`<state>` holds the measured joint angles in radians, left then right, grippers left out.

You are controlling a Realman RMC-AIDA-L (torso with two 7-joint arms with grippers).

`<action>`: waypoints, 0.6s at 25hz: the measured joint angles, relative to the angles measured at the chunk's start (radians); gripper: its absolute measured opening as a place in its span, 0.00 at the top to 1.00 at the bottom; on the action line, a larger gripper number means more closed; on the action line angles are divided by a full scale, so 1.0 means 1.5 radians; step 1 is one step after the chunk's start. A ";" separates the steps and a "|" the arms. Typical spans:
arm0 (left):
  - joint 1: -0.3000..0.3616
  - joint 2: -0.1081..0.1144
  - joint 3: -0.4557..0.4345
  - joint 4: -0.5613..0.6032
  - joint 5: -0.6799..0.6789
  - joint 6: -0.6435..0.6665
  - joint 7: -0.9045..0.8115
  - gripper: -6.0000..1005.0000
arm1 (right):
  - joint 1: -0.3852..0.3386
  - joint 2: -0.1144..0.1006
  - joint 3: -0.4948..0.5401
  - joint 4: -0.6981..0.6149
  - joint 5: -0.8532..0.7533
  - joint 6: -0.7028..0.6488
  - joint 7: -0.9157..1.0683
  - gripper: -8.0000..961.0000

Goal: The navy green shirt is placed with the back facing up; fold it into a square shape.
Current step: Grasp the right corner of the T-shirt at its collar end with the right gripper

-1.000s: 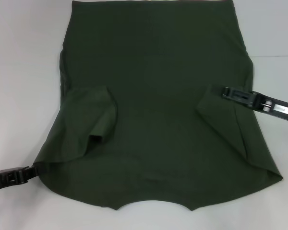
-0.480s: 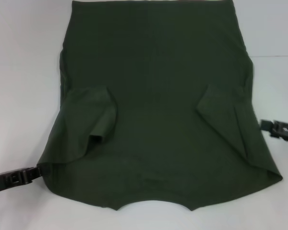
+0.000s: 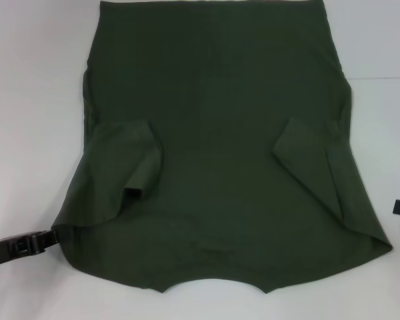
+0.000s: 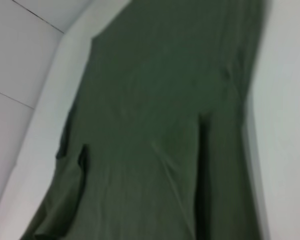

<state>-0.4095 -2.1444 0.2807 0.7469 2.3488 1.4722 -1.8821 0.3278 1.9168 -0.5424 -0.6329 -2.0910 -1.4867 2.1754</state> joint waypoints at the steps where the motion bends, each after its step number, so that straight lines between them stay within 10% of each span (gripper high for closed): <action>1: -0.001 0.000 0.000 0.000 0.000 0.000 0.000 0.97 | 0.001 0.001 0.000 0.000 -0.008 0.001 0.004 0.08; 15: -0.003 0.002 0.002 0.000 0.000 0.001 0.004 0.97 | 0.004 0.007 -0.003 0.016 -0.033 0.011 0.011 0.08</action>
<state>-0.4140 -2.1414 0.2836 0.7470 2.3483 1.4741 -1.8767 0.3334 1.9271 -0.5471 -0.6092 -2.1401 -1.4702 2.1922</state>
